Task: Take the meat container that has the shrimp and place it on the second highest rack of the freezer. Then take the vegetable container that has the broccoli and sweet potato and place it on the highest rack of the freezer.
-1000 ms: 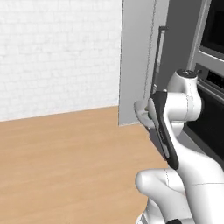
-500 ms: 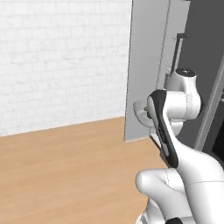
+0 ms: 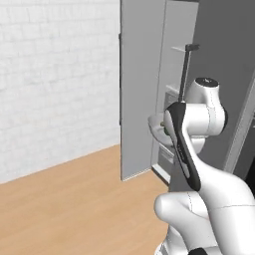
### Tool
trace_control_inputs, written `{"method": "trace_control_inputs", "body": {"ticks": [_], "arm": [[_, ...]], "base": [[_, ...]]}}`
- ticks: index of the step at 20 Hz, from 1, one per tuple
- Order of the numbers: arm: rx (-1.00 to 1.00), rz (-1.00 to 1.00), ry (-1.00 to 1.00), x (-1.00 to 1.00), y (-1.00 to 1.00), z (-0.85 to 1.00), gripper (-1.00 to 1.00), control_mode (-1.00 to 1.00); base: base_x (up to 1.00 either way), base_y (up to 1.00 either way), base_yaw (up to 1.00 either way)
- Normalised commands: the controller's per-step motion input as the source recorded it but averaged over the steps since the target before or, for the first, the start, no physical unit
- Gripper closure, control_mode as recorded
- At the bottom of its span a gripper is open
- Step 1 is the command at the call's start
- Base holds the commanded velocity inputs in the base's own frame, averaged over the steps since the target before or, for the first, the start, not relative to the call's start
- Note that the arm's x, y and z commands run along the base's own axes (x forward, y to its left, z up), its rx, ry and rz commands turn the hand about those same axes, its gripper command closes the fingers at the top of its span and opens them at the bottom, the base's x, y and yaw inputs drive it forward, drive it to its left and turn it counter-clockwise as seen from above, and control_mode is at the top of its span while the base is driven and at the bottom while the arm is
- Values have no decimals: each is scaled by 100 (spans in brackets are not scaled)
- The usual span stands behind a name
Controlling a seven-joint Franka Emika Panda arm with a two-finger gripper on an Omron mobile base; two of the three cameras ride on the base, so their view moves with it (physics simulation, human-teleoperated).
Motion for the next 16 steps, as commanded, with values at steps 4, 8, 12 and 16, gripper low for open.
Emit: {"method": "trace_control_inputs", "body": {"ticks": [4,8,12,16], "arm": [[0,0,0,0,0,0,100,100],[0,0,0,0,0,0,100,100],[0,0,0,0,0,0,100,100],[0,0,0,0,0,0,100,100]], "base": [[76,6,-49],[95,10,-41],[100,8,-17],[100,4,-11]]}}
